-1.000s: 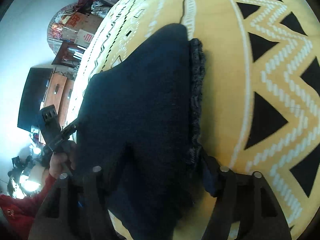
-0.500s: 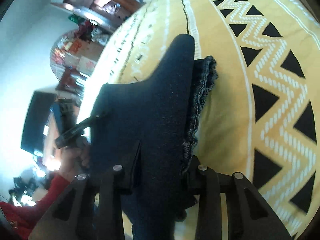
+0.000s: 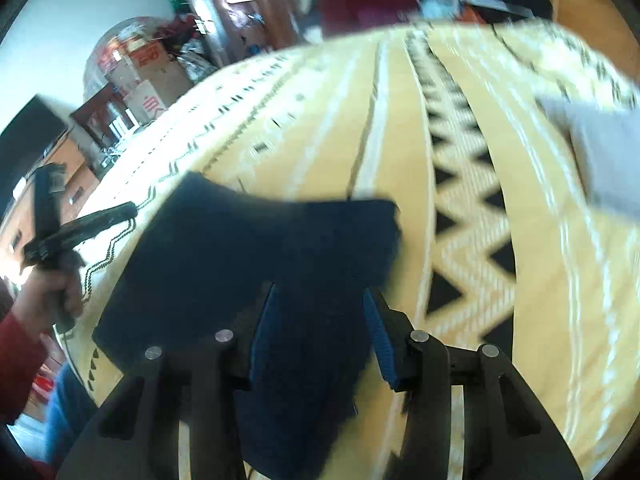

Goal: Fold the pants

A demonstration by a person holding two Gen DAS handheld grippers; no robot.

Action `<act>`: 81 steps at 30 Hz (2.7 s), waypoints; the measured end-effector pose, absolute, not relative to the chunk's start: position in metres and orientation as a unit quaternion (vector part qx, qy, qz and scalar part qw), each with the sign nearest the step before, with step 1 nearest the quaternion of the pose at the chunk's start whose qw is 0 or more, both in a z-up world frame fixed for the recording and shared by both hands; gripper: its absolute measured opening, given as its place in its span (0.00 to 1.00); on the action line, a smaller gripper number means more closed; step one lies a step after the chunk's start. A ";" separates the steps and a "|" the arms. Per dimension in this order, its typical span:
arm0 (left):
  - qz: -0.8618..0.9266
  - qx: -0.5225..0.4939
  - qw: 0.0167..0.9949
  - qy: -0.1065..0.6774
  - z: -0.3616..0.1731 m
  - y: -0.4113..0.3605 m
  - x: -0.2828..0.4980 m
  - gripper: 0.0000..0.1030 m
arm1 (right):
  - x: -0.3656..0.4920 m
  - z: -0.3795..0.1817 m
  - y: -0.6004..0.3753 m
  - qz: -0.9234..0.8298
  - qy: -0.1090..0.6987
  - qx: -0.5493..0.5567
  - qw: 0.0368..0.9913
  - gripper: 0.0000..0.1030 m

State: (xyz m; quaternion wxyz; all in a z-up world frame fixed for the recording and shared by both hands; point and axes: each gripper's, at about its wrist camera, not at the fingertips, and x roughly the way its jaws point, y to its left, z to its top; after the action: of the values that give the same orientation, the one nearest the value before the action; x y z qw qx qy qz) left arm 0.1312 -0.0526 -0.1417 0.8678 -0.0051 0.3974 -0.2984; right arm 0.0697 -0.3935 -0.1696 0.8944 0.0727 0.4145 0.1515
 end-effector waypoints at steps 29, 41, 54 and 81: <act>-0.266 0.028 0.860 0.434 -0.187 -0.068 0.058 0.59 | 0.011 -0.197 -0.309 0.110 0.438 -0.027 0.892 0.63; -0.052 -0.019 0.877 0.477 -0.209 0.013 0.091 0.85 | -0.040 -0.213 -0.434 -0.096 0.480 0.081 0.868 0.74; 0.005 0.004 0.879 0.477 -0.218 -0.009 0.097 1.00 | -0.045 -0.250 -0.442 -0.093 0.499 0.087 0.857 1.00; 0.011 -0.007 0.890 0.456 -0.218 -0.010 0.095 1.00 | -0.032 -0.254 -0.446 -0.096 0.488 0.093 0.863 1.00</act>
State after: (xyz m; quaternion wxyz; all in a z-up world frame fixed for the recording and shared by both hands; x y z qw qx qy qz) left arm 0.0949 -0.0097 -0.2180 0.8899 -0.0071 0.4561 0.0107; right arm -0.0325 -0.4458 -0.2538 0.8627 0.0927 0.4877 -0.0962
